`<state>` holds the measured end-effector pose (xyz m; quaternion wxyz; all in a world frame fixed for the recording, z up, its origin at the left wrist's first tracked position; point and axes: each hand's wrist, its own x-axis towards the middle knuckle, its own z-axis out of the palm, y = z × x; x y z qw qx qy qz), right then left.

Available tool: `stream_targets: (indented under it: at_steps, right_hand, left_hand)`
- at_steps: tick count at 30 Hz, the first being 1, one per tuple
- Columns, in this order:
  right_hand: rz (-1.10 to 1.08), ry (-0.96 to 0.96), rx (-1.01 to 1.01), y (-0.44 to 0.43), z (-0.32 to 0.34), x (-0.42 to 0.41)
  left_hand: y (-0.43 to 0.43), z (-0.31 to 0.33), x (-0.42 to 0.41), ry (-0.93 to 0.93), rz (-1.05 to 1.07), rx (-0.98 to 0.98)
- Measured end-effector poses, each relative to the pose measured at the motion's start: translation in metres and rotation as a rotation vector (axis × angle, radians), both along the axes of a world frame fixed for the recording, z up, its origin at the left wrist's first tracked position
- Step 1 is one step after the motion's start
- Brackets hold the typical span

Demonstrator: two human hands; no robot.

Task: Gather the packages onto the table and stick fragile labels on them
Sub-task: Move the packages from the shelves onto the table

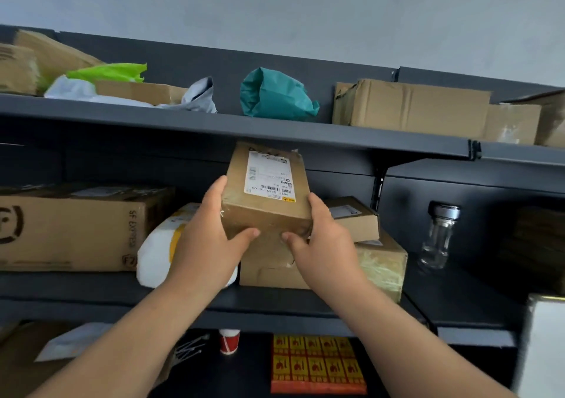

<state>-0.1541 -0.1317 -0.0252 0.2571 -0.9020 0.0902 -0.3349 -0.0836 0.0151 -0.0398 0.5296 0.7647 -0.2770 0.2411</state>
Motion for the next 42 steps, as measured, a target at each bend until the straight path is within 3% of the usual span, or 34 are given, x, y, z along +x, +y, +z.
stream_targets:
  at_steps: [10,21,33,42]
  right_hand:
    - [-0.029,-0.009,0.028,-0.058,-0.03,-0.208]
    - [-0.418,-0.012,0.074,-0.161,-0.054,-0.4]
    - [-0.833,0.012,0.196,-0.295,-0.098,-0.495]
    - [-1.115,0.12,0.303,-0.402,-0.147,-0.519]
  left_hand:
    - [-0.068,-0.043,-0.189,-0.023,-0.137,-0.063]
    - [-0.209,-0.063,-0.335,0.029,-0.537,-0.033]
    - [-0.397,-0.099,-0.398,0.116,-0.964,0.086]
    - [-0.544,-0.136,-0.41,0.188,-1.202,0.364]
